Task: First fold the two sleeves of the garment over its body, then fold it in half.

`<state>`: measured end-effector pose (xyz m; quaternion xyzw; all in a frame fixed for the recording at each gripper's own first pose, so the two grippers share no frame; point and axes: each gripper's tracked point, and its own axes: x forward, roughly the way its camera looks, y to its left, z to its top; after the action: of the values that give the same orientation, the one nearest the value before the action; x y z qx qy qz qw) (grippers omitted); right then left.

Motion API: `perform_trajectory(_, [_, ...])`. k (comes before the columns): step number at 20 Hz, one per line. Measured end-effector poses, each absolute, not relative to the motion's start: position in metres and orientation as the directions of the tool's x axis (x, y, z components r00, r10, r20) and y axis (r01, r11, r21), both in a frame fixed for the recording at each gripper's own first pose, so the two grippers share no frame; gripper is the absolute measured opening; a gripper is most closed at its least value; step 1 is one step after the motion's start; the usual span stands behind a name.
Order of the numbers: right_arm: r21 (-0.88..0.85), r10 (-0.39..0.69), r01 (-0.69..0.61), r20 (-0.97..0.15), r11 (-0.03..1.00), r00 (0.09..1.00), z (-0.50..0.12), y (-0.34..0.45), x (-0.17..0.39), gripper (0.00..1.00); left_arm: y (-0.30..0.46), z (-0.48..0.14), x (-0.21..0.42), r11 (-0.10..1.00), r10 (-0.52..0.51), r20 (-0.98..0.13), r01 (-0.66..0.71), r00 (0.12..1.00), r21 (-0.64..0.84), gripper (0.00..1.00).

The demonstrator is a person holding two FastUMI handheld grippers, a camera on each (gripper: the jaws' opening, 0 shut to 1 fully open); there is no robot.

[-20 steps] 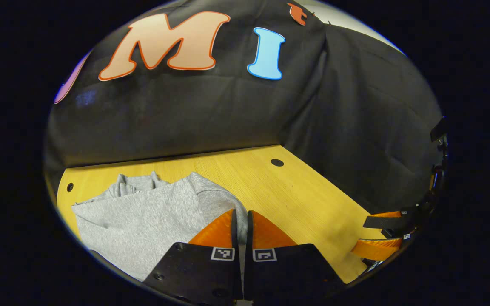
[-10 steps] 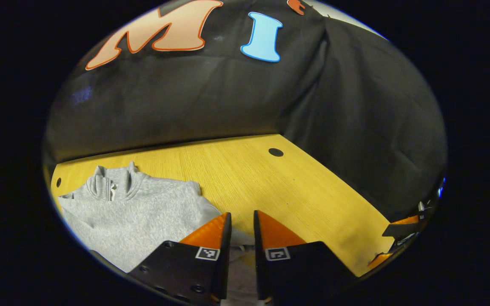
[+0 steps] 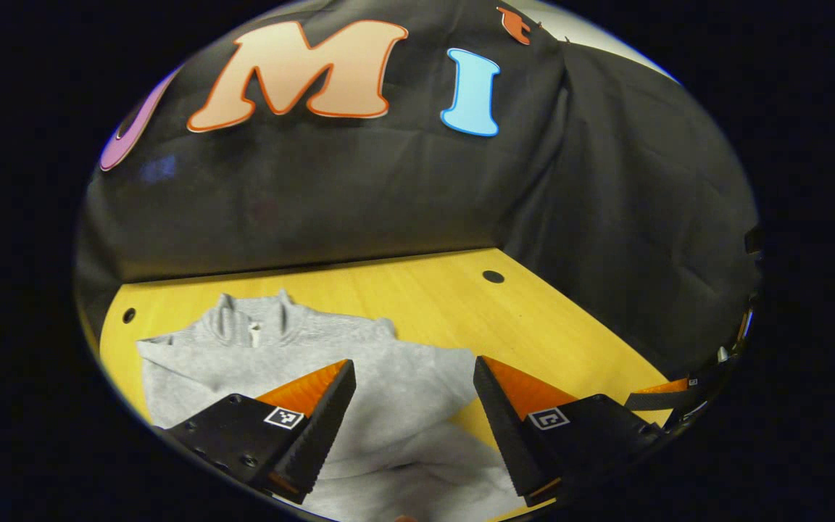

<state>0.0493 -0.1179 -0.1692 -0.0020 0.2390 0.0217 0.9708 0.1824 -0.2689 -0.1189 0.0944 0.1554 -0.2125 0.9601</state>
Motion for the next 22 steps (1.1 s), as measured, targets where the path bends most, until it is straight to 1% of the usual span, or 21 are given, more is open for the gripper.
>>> perform_trajectory(1, [0.001,0.045,-0.051,-0.467,0.999,0.883,-0.172,-0.112,0.048,0.98,-0.251,-0.112,0.177,0.899,-0.359,-0.331,0.418,0.873,0.129,0.96])
perform_trajectory(2, [0.005,0.054,-0.059,-0.471,0.998,0.881,-0.174,-0.106,0.047,0.95,-0.230,-0.108,0.172,0.906,-0.335,-0.329,0.398,0.883,0.143,0.96])
perform_trajectory(3, [0.012,0.065,-0.068,-0.474,0.998,0.878,-0.175,-0.099,0.045,0.99,-0.208,-0.105,0.165,0.914,-0.310,-0.328,0.375,0.892,0.154,0.95])
perform_trajectory(4, [0.017,0.073,-0.074,-0.474,0.997,0.877,-0.177,-0.093,0.044,0.96,-0.187,-0.102,0.156,0.923,-0.287,-0.324,0.351,0.901,0.158,0.96])
perform_trajectory(5, [0.019,0.080,-0.081,-0.479,0.997,0.874,-0.181,-0.087,0.044,0.95,-0.165,-0.101,0.147,0.932,-0.264,-0.322,0.327,0.909,0.159,0.95])
perform_trajectory(6, [0.018,0.086,-0.088,-0.486,0.996,0.870,-0.185,-0.081,0.043,0.99,-0.142,-0.102,0.135,0.940,-0.237,-0.328,0.301,0.915,0.162,0.95])
perform_trajectory(8, [0.013,0.095,-0.102,-0.498,0.995,0.862,-0.194,-0.072,0.040,0.98,-0.097,-0.108,0.112,0.952,-0.178,-0.344,0.250,0.922,0.177,0.95])
perform_trajectory(9, [0.012,0.103,-0.112,-0.502,0.994,0.859,-0.198,-0.067,0.039,0.95,-0.078,-0.111,0.100,0.956,-0.154,-0.347,0.228,0.925,0.183,0.95])
perform_trajectory(11, [0.001,0.110,-0.128,-0.515,0.992,0.850,-0.207,-0.058,0.037,0.95,-0.043,-0.119,0.084,0.966,-0.107,-0.354,0.182,0.929,0.186,0.95])
perform_trajectory(13, [-0.003,0.114,-0.137,-0.532,0.991,0.839,-0.219,-0.053,0.034,0.98,-0.019,-0.128,0.064,0.974,-0.067,-0.370,0.142,0.927,0.178,0.95])
perform_trajectory(14, [-0.008,0.112,-0.139,-0.539,0.990,0.835,-0.225,-0.052,0.032,0.95,-0.005,-0.138,0.052,0.978,-0.054,-0.382,0.126,0.923,0.168,0.95])
perform_trajectory(15, [-0.020,0.108,-0.142,-0.543,0.990,0.833,-0.230,-0.051,0.032,0.98,0.007,-0.149,0.043,0.981,-0.037,-0.397,0.108,0.917,0.159,0.95])
perform_trajectory(17, [-0.045,0.095,-0.144,-0.561,0.989,0.823,-0.243,-0.052,0.028,0.98,0.024,-0.173,0.027,0.985,-0.010,-0.434,0.084,0.901,0.153,0.96])
perform_trajectory(19, [-0.053,0.086,-0.143,-0.579,0.988,0.811,-0.256,-0.052,0.025,0.98,0.031,-0.192,0.015,0.986,0.002,-0.477,0.078,0.879,0.148,0.96])
perform_trajectory(22, [-0.062,0.074,-0.138,-0.597,0.988,0.799,-0.271,-0.054,0.021,0.99,0.031,-0.215,0.008,0.985,0.006,-0.509,0.083,0.861,0.153,0.96])
